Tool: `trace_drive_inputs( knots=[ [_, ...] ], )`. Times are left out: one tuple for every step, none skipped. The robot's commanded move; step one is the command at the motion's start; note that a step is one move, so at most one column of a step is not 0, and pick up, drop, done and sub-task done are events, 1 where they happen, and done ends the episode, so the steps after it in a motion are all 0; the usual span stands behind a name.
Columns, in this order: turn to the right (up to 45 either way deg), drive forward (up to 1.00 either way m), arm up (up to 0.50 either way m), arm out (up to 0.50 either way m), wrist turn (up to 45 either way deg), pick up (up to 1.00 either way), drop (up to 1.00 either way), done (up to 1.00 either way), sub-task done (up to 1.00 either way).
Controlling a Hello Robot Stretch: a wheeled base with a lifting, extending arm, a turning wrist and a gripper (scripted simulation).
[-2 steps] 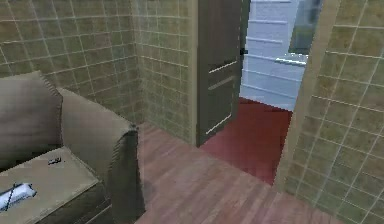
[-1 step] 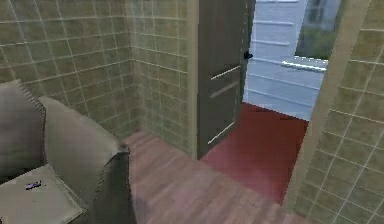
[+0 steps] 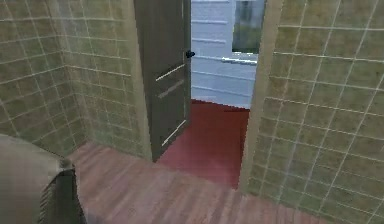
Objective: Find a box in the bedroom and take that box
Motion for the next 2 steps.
trace_drive_inputs(
  knots=[
    [0.0, 1.0, 0.0, 0.0, 0.0, 0.0, 0.0, 0.0, 0.0],
    [3.0, 0.0, 0.0, 0.0, 0.0, 0.0, 0.0, 0.0, 0.0]
  ],
)
